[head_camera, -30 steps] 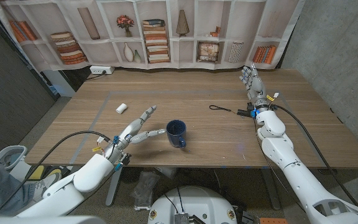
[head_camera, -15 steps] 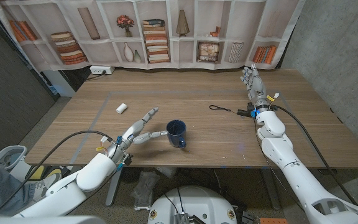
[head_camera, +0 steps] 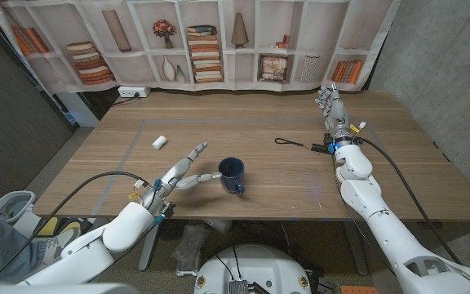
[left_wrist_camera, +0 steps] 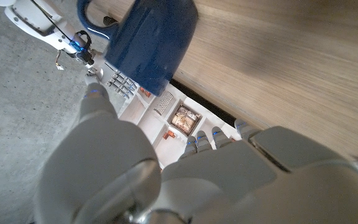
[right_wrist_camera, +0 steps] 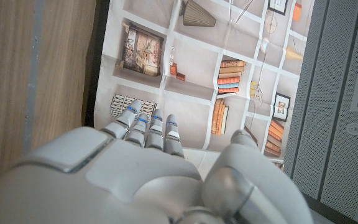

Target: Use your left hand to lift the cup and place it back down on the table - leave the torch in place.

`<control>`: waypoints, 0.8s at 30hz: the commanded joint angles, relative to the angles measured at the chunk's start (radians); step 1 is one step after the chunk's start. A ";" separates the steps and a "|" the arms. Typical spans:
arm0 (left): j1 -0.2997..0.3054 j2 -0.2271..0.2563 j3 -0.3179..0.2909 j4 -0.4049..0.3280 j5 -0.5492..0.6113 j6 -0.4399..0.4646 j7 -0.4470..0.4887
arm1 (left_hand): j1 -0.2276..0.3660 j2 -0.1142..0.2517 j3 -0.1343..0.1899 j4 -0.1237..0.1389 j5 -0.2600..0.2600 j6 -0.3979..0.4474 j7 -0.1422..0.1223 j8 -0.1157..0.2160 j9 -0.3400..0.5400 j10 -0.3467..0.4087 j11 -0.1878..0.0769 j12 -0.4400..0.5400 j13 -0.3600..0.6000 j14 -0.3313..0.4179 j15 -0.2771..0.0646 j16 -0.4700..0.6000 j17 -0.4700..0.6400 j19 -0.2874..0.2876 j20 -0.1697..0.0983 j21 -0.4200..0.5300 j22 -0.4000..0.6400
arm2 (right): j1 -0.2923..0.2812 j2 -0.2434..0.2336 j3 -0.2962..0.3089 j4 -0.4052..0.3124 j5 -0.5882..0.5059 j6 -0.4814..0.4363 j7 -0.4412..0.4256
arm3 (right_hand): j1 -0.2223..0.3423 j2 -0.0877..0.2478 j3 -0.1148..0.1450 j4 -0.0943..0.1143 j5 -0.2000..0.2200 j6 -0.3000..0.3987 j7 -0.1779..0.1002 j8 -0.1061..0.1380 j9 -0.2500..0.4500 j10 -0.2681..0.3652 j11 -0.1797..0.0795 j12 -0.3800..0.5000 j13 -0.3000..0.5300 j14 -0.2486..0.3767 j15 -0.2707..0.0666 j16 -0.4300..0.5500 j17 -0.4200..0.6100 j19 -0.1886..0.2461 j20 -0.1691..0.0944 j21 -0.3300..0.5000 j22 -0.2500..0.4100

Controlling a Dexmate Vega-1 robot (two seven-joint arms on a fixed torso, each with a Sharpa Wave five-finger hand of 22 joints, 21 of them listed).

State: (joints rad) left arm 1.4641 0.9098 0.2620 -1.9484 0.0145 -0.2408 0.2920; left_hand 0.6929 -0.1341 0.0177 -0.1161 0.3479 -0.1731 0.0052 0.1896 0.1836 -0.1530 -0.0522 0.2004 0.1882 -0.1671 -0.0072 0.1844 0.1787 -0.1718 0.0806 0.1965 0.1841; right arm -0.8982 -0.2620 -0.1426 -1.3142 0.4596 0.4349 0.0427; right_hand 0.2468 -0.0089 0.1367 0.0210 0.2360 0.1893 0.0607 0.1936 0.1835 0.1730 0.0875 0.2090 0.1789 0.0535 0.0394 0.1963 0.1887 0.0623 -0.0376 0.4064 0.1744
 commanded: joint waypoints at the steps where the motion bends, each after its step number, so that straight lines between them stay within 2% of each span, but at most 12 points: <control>1: 0.004 0.013 0.011 -0.041 0.046 0.068 0.031 | 0.010 0.002 -0.006 0.000 0.008 -0.045 -0.008 0.005 0.005 -0.006 -0.010 0.004 0.004 -0.026 -0.006 0.002 0.003 -0.046 0.008 0.005 0.001 | 0.010 0.013 0.006 0.026 0.004 0.025 0.012 | 0.008 -0.002 0.001 -0.005 -0.004 -0.003 0.001 0.001 0.003 -0.001 0.000 0.000 0.005 0.000 0.005 -0.002 0.001 0.005 -0.014 -0.003 0.005; 9: -0.022 0.013 0.041 -0.033 0.041 0.071 0.013 | 0.013 0.003 -0.008 0.000 0.009 -0.045 -0.009 0.005 0.005 -0.004 -0.010 0.005 0.004 -0.026 -0.006 0.002 0.004 -0.047 0.009 0.005 0.001 | -0.006 0.009 0.013 0.007 0.008 0.030 0.007 | 0.007 -0.002 0.001 -0.005 -0.004 -0.003 0.002 0.001 0.003 -0.001 0.001 0.000 0.005 0.000 0.004 -0.002 0.002 0.006 -0.014 -0.006 0.005; 15: -0.034 0.020 0.067 -0.056 0.076 0.126 0.016 | 0.015 0.004 -0.009 0.000 0.010 -0.044 -0.009 0.005 0.005 -0.004 -0.011 0.005 0.004 -0.026 -0.005 0.002 0.004 -0.048 0.009 0.005 0.001 | -0.011 0.001 0.012 0.000 0.007 0.026 0.007 | 0.007 -0.001 0.000 -0.006 -0.004 -0.002 0.002 0.001 0.003 -0.002 0.001 0.000 0.005 -0.001 0.004 -0.002 0.002 0.007 -0.014 -0.008 0.005; 24: -0.020 0.029 0.078 -0.094 0.105 0.183 0.047 | 0.019 0.008 -0.010 -0.001 0.011 -0.042 -0.010 0.006 0.005 -0.004 -0.014 0.006 0.004 -0.026 -0.005 0.002 0.004 -0.050 0.009 0.004 0.001 | -0.016 0.002 0.013 0.005 0.014 0.027 0.011 | 0.007 -0.001 -0.001 -0.006 -0.004 -0.003 0.002 0.001 0.003 -0.002 0.002 0.000 0.005 -0.001 0.004 -0.002 0.002 0.008 -0.014 -0.011 0.005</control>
State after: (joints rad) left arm 1.4395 0.9305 0.3207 -2.0094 0.0869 -0.1168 0.3136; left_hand 0.6969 -0.1300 0.0139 -0.1120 0.3555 -0.1768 0.0015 0.1896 0.1836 -0.1528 -0.0630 0.2004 0.1882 -0.1671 -0.0072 0.1844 0.1788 -0.1718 0.0806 0.1965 0.1839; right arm -0.9072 -0.2579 -0.1319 -1.3083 0.4675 0.4598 0.0504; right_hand 0.2467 -0.0089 0.1367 0.0211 0.2360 0.1892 0.0607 0.1936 0.1835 0.1730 0.0875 0.2090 0.1789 0.0535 0.0394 0.1963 0.1885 0.0636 -0.0359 0.3992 0.1744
